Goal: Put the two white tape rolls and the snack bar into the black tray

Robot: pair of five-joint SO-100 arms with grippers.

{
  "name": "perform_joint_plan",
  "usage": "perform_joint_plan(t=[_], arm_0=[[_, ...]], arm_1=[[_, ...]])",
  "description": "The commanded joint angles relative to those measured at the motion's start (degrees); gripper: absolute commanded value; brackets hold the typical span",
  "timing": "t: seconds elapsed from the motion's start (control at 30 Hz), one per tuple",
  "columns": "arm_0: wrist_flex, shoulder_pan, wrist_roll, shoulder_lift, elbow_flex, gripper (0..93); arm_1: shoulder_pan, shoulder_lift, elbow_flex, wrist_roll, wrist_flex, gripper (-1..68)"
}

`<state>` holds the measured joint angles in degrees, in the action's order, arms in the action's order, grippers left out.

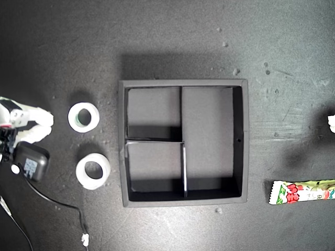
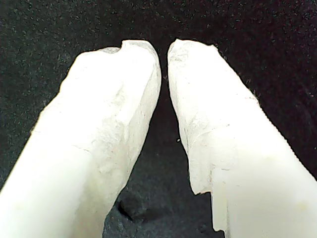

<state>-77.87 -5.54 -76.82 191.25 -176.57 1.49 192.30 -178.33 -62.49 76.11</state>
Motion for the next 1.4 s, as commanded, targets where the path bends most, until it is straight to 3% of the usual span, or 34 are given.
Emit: perform_joint_plan(t=[0.0, 0.3, 0.4, 0.53, 0.6, 0.73, 0.83, 1.03, 1.1, 1.17, 1.27, 1.37], arm_0=[[-2.11, -0.18, 0.44, 2.81, -3.25, 0.2], [-2.11, -0.18, 0.44, 2.81, -3.25, 0.2], [-2.11, -0.18, 0.44, 2.81, -3.25, 0.2], [-2.11, 0.00, 0.97, 2.81, -3.25, 0.2], [-2.11, 3.78, -1.49, 2.81, -3.25, 0.2], [-2.11, 3.69, -18.90, 2.81, -3.25, 0.2], [-1.67, 3.78, -22.68, 2.81, -3.25, 0.4], [3.25, 5.63, -19.42, 2.81, -3.25, 0.0], [4.22, 4.83, -24.26, 2.81, -3.25, 0.0], [5.27, 2.81, -28.92, 2.81, -3.25, 0.0], [7.82, 5.10, -24.08, 2.81, -3.25, 0.0], [8.96, 6.33, -24.70, 2.81, -3.25, 0.6]], arm_1=[[0.35, -0.35, -0.70, 0.79, 0.70, 1.0], [-3.96, -0.35, -0.70, -5.98, -2.90, 0.4], [-4.83, -0.35, -0.70, -19.60, -3.34, -0.1], [-11.43, -0.35, -0.70, -43.68, -1.23, -0.2], [-13.36, -0.35, -0.70, -47.20, -2.90, -0.2], [-16.35, -0.35, -0.70, -45.97, -4.22, 0.0], [-17.93, -0.35, -0.70, -36.56, -7.47, -0.2], [-16.70, -0.35, -0.70, -0.26, -23.38, -0.3], [-15.82, -0.35, -0.70, 3.52, -26.63, -0.3], [-15.38, -0.35, -0.70, 3.96, -29.53, -0.3], [-14.15, -0.35, -0.70, -5.27, -33.22, -0.3], [-14.94, -0.35, -0.70, -19.16, -34.89, -0.3]])
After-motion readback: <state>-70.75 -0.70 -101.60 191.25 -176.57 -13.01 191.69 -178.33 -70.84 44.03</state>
